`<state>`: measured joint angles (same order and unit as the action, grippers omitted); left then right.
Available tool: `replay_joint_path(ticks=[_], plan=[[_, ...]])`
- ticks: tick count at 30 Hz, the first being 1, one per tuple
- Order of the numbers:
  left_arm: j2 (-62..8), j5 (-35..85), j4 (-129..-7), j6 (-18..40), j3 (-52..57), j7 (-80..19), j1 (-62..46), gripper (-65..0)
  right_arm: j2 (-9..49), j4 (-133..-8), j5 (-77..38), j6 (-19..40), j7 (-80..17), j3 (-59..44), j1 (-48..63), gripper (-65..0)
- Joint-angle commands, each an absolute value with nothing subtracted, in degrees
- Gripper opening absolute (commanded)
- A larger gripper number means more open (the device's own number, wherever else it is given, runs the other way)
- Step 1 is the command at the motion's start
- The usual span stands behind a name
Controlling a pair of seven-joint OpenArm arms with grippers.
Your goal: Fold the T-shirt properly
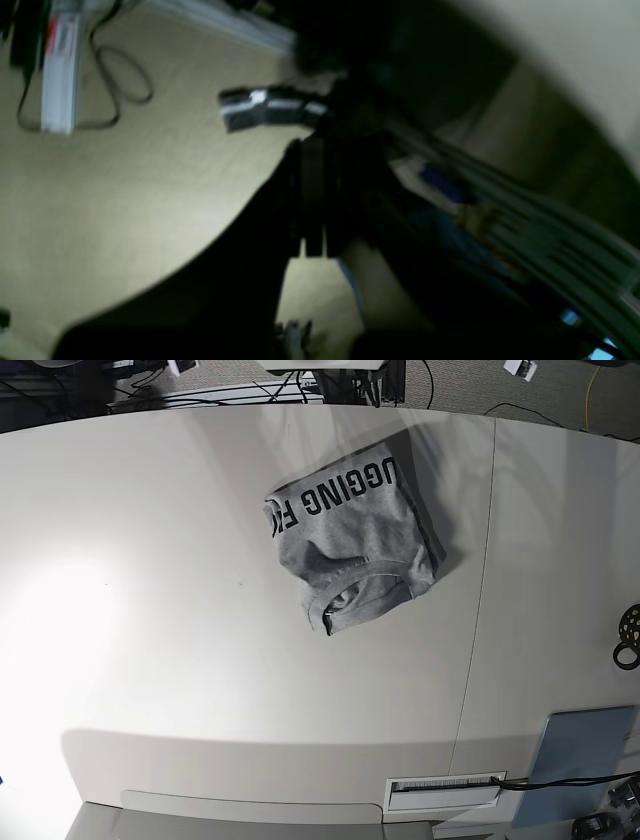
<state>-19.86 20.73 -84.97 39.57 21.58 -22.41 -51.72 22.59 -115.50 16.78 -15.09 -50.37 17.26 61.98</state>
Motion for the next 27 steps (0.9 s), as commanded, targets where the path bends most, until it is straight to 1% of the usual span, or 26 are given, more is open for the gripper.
replay_joint_path(ticks=[1, 5, 9, 11, 14, 17, 19, 21, 24, 27], plan=[[-20.45, 21.19, -82.74, 40.00, 21.89, -21.98, -51.20, -65.0, 22.81, -113.62, 16.53, -15.62, -49.60, 17.15, 61.41, -65.0], [-19.97, 21.15, -70.37, 40.00, 21.89, -21.98, -44.66, -65.0, 22.37, -101.36, 13.65, -15.18, -48.60, 17.15, 55.20, -65.0], [-19.84, 21.12, -58.48, 40.00, 21.89, -21.96, -38.44, -65.0, 22.31, -88.25, 6.83, -15.16, -43.57, 17.15, 48.29, -65.0], [-19.84, 20.86, -53.54, 40.00, 21.89, -21.34, -35.94, -65.0, 21.58, -81.54, 3.92, -14.17, -40.16, 17.15, 45.04, -65.0], [-19.81, 18.15, -47.66, 40.00, 21.89, -16.97, -33.23, -65.0, 19.53, -71.44, 0.51, -9.15, -34.94, 17.12, 39.83, -65.0], [-19.68, 15.33, -43.68, 40.00, 21.89, -12.36, -31.27, -65.0, 17.06, -61.01, -2.24, -2.20, -29.08, 17.08, 34.44, -65.0], [-19.20, 14.04, -42.00, 40.00, 21.89, -11.53, -30.26, -65.0, 15.42, -54.00, -3.11, 2.37, -25.23, 16.67, 30.72, -65.0], [-18.37, 13.41, -40.82, 40.00, 21.89, -11.55, -29.45, -65.0, 13.78, -47.24, -4.12, 5.58, -22.87, 15.35, 26.98, -65.0], [-16.69, 13.41, -39.90, 36.93, 21.89, -11.46, -29.02, -65.0, 11.68, -38.41, -5.45, 10.24, -20.34, 11.42, 21.91, -65.0], [-14.39, 11.40, -39.75, 33.47, 21.89, -10.39, -28.42, -65.0, 10.68, -31.59, -7.90, 16.62, -17.87, 5.91, 17.65, -65.0]])
